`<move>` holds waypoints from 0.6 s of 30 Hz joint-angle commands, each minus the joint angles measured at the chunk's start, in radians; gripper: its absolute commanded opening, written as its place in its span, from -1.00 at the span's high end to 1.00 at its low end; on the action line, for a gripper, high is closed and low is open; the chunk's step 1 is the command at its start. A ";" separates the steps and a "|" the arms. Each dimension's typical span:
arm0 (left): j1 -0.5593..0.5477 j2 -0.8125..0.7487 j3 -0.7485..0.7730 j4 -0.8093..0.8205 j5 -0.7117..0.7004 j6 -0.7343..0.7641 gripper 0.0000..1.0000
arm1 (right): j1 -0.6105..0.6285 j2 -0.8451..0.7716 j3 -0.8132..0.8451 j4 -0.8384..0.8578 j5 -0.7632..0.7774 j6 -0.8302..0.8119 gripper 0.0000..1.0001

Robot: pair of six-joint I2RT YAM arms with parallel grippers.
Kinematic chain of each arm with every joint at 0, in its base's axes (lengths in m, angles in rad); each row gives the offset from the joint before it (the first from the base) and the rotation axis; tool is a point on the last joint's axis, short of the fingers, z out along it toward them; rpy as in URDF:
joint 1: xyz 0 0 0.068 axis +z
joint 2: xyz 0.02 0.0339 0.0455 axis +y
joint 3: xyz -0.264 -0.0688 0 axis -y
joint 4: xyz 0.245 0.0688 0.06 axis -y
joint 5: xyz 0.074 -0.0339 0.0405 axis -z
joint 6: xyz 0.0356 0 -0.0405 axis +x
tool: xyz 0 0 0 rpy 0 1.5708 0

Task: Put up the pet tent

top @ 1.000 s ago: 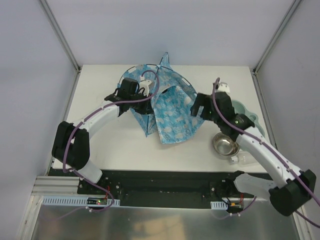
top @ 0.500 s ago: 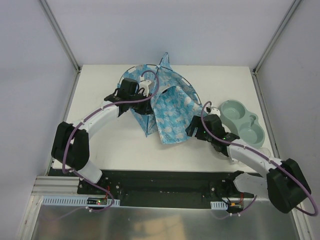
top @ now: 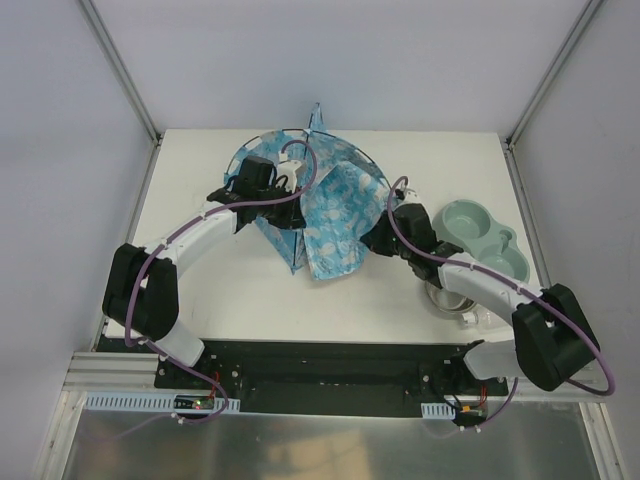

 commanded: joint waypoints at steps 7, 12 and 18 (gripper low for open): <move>-0.007 -0.032 -0.003 -0.138 0.157 0.063 1.00 | -0.055 0.140 0.270 0.084 -0.233 0.108 1.00; -0.006 -0.035 -0.003 -0.150 0.165 0.070 1.00 | -0.111 0.267 0.399 -0.026 -0.428 0.143 1.00; -0.006 -0.023 0.030 -0.150 0.059 0.023 1.00 | -0.116 0.332 0.393 -0.140 -0.283 0.097 0.82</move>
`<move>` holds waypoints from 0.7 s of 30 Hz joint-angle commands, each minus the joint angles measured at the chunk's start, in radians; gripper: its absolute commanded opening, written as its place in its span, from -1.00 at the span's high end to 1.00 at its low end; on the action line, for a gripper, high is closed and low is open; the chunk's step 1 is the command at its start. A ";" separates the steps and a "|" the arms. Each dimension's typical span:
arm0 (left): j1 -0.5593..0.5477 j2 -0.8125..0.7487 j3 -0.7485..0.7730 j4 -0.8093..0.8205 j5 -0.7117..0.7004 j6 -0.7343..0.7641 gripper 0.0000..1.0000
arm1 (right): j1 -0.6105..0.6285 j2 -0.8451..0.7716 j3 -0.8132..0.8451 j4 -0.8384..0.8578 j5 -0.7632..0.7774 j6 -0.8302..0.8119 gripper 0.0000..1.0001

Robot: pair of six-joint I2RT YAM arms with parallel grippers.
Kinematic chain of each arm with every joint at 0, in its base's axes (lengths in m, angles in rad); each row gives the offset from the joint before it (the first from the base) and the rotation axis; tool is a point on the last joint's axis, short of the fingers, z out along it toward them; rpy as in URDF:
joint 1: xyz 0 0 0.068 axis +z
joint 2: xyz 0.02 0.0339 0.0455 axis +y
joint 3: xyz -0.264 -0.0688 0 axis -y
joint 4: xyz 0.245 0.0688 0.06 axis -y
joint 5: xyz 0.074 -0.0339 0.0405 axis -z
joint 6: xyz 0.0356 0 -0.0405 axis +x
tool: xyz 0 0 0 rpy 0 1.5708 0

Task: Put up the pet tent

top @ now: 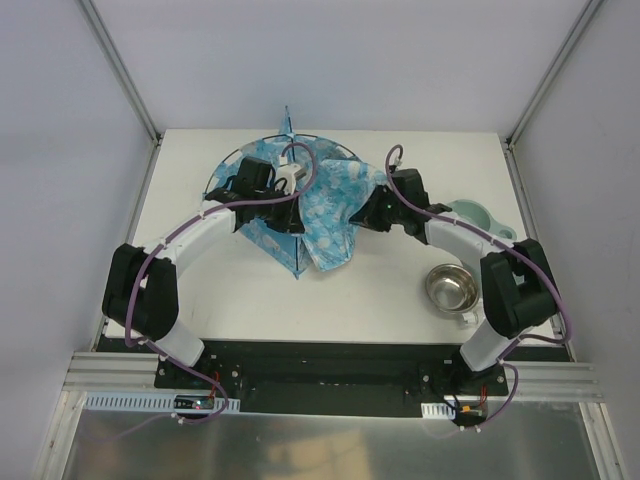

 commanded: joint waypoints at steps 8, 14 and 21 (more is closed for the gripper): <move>-0.017 -0.025 0.054 -0.088 -0.103 -0.037 1.00 | 0.013 0.007 -0.084 0.131 0.161 -0.068 -0.64; -0.017 -0.034 0.045 -0.088 -0.131 -0.054 1.00 | 0.009 0.082 -0.055 0.230 0.164 -0.066 -0.50; -0.016 -0.030 0.062 -0.088 -0.088 -0.045 1.00 | 0.003 0.163 0.007 0.324 -0.011 -0.016 1.00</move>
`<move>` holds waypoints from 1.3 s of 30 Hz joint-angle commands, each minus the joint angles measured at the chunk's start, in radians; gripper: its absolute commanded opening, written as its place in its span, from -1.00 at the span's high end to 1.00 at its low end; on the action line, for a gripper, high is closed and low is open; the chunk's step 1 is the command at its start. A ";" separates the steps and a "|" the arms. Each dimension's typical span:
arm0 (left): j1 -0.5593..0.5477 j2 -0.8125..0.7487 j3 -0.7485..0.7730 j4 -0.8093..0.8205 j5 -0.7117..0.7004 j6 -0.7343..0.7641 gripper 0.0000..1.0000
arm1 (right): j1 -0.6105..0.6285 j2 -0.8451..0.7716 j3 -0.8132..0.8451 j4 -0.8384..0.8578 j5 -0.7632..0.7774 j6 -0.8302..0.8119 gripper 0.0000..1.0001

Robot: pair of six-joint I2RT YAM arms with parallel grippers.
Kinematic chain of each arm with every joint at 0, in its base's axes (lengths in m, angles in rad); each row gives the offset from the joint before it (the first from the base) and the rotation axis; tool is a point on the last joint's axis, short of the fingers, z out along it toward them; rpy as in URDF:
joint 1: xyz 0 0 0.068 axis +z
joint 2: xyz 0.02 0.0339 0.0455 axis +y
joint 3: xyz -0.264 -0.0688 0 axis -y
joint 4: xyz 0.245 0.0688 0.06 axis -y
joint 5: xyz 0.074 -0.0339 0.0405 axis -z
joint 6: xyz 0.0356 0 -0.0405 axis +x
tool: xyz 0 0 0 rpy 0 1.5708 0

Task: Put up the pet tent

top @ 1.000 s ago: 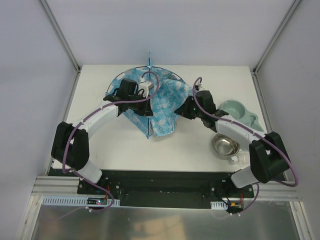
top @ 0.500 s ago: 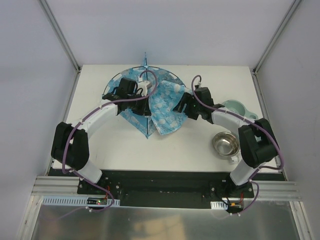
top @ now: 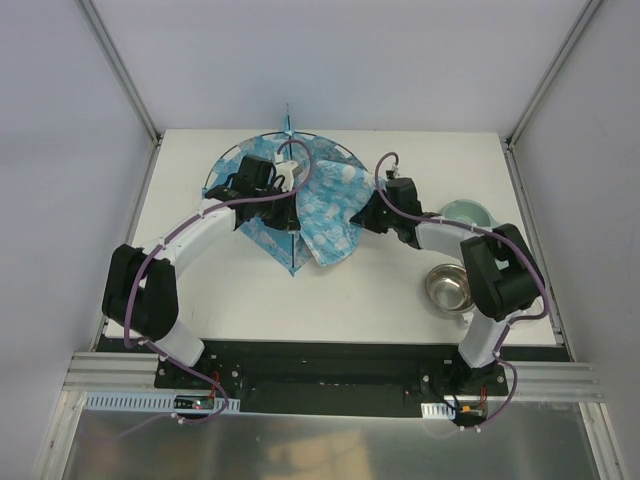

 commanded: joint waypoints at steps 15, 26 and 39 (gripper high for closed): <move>0.024 -0.011 0.051 -0.051 0.340 0.053 1.00 | 0.051 0.118 0.289 0.013 -0.224 0.183 1.00; 0.026 -0.095 -0.028 -0.114 0.379 0.137 1.00 | 0.059 0.175 0.405 0.040 -0.170 0.400 1.00; 0.070 -0.069 -0.040 -0.186 0.437 0.234 1.00 | 0.093 0.314 0.489 0.149 -0.292 0.572 1.00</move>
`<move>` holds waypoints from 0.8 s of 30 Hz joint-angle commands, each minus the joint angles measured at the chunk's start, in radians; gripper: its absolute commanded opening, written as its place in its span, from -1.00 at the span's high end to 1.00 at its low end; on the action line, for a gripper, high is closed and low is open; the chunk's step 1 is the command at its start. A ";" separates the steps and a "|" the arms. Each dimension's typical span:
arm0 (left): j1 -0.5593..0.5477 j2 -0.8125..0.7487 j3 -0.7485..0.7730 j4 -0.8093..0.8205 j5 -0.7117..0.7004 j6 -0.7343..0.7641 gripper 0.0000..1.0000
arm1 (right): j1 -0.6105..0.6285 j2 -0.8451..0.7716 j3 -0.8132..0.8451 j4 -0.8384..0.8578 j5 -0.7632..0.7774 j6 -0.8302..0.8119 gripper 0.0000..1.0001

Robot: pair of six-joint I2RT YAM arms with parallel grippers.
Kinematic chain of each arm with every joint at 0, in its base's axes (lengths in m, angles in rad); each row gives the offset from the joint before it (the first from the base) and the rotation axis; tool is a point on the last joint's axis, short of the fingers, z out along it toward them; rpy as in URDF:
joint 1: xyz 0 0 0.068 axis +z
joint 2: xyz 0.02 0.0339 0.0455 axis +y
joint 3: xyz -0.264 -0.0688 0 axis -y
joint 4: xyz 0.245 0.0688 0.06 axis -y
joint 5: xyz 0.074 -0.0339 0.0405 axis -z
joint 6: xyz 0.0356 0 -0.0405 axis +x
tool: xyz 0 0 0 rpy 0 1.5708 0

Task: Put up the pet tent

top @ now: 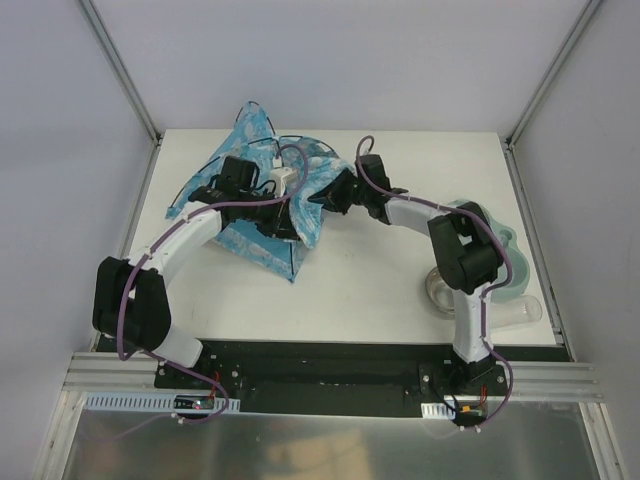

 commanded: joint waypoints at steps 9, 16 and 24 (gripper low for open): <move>0.027 0.078 0.047 -0.125 0.177 0.072 1.00 | 0.093 0.076 0.049 0.336 -0.111 0.156 1.00; 0.034 0.048 0.026 -0.148 0.228 0.086 1.00 | 0.116 0.045 0.107 0.027 0.345 -0.131 1.00; 0.034 0.054 0.037 -0.156 0.326 0.069 1.00 | 0.127 0.012 0.116 -0.068 0.594 -0.123 1.00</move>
